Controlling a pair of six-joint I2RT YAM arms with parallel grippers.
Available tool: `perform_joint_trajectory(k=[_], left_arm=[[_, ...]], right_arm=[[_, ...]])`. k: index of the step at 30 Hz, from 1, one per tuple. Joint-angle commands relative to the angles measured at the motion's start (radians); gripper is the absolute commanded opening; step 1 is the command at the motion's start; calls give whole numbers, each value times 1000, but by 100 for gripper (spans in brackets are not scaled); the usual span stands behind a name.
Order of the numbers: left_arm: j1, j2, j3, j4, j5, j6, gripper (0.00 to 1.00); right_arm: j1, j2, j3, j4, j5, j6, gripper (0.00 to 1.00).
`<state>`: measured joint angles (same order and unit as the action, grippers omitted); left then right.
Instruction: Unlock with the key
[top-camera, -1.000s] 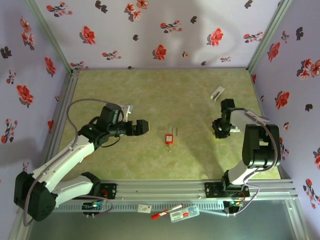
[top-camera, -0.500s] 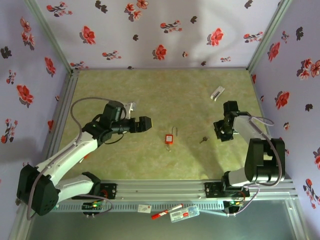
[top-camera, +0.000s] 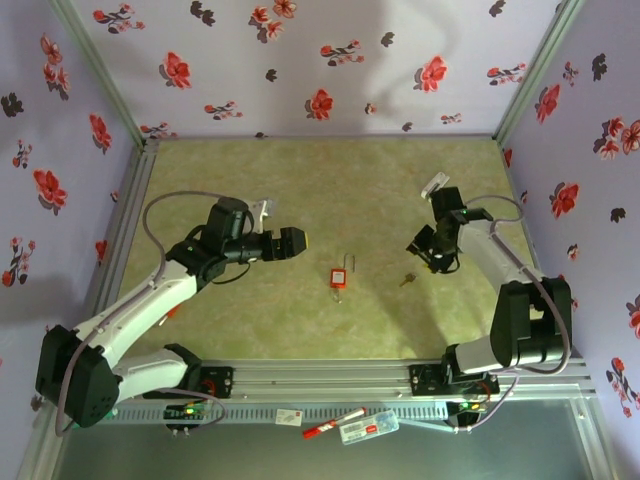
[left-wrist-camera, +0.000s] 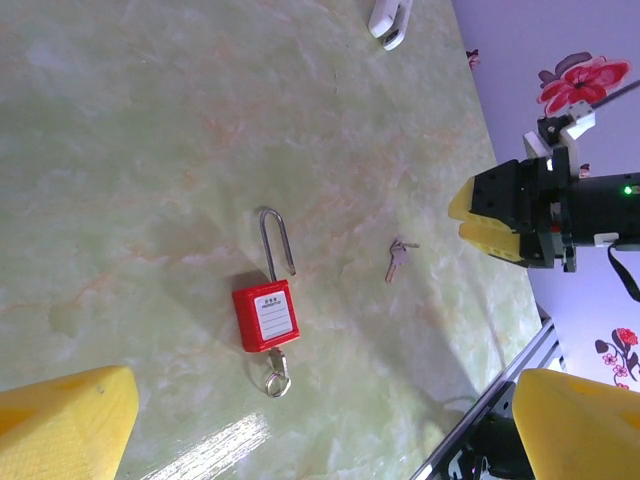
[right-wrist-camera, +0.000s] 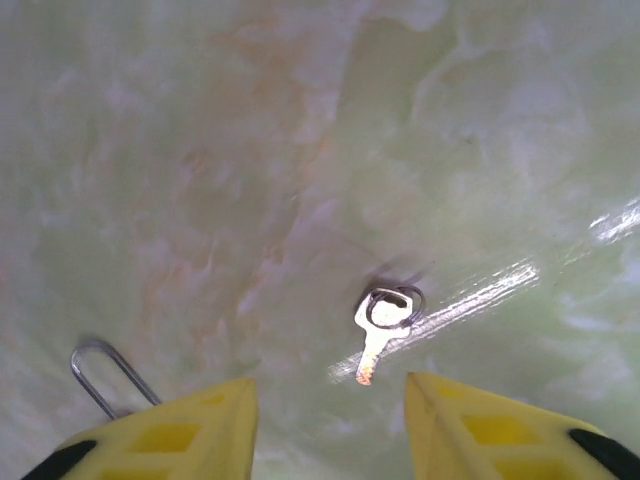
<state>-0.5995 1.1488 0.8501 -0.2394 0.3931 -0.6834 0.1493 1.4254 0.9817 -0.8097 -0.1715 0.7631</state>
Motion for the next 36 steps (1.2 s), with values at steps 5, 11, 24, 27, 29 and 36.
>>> perform_joint_trajectory(k=[5, 11, 24, 27, 29, 36], left_arm=[[-5, -35, 16, -7, -21, 3, 97], [-5, -38, 21, -20, -30, 6, 97], [-5, -42, 40, -72, -47, 24, 96], [-5, -44, 46, -90, -53, 31, 96], [-5, -43, 47, -96, -56, 33, 96], [-5, -39, 50, -103, -66, 33, 96]], right_arm=[[75, 32, 70, -164, 113, -410, 52], [148, 99, 142, -220, 222, -702, 52], [149, 179, 70, -138, 119, -1119, 51], [147, 200, 55, -109, 124, -1126, 50], [145, 217, 49, -97, 118, -1131, 49], [127, 275, 55, -62, 147, -1119, 44]])
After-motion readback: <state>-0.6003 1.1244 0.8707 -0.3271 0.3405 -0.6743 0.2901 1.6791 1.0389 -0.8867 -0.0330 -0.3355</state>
